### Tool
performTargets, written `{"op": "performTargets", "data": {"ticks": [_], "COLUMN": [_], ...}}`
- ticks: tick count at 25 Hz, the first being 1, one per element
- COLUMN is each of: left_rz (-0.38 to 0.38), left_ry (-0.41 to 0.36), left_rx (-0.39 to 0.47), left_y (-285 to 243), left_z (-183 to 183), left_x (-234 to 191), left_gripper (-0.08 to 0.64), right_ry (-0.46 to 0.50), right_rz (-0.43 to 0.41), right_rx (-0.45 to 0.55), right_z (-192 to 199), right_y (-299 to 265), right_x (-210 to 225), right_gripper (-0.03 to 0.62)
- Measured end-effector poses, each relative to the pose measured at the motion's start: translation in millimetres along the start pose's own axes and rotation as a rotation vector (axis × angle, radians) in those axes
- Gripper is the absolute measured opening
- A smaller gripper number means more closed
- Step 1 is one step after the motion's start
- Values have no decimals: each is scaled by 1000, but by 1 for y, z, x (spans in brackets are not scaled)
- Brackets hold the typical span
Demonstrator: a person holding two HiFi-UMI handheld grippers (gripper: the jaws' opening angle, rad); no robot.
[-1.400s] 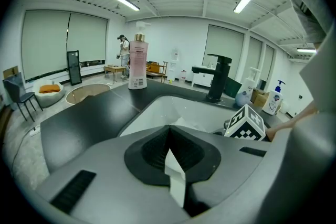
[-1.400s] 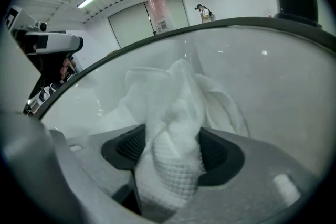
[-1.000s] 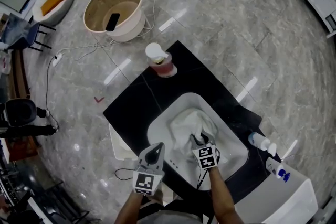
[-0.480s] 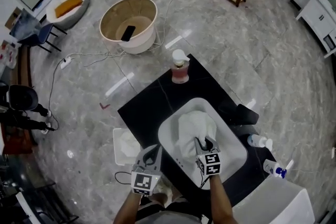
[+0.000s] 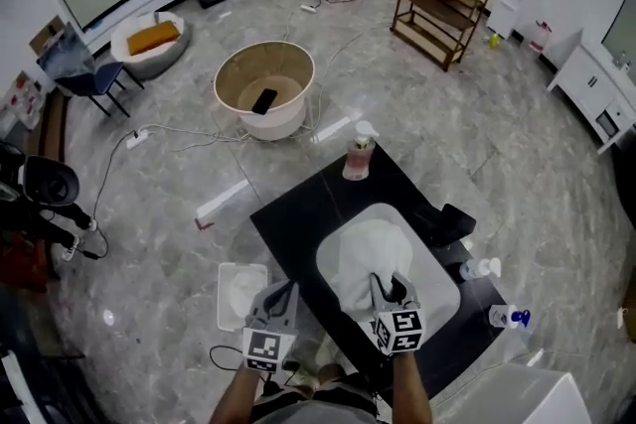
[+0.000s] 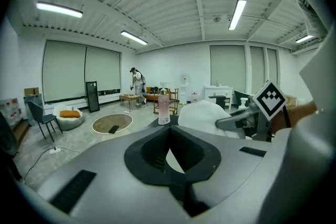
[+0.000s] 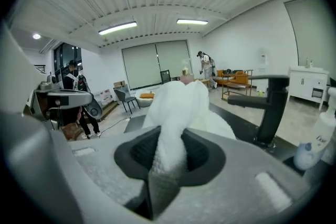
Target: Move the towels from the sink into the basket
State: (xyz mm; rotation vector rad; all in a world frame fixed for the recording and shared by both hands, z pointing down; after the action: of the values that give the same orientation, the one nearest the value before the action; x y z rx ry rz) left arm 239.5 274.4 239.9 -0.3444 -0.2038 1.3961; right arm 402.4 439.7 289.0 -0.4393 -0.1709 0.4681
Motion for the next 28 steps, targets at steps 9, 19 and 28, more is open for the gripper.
{"op": "performTargets", "data": {"ticks": [9, 19, 28], "left_rz": [-64, -213, -372], "left_ry": [-16, 2, 27], "left_rx": [107, 179, 204], "left_y": [105, 219, 319], "left_z": [-27, -22, 16], "left_x": [-22, -62, -98], "left_gripper": [9, 9, 9], "right_ry": [74, 140, 189], "right_rz": [-8, -150, -327], "right_rx": [151, 252, 275], "right_z": [-68, -105, -98], "right_y": [65, 89, 84], "right_x": [-75, -194, -309], "right_gripper": [98, 98, 98]}}
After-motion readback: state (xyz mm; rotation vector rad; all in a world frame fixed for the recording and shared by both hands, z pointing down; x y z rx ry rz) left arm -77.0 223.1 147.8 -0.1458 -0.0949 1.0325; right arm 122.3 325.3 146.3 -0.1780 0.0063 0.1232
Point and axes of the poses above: the fingertips, and each gripper's own axes: y backward along the fingers, x to its right, z out of its underside, the point moved 5 cm from there along y, backward along the fingers, and after that the axes turned 6 degrees about y, right-handed, at the moved point
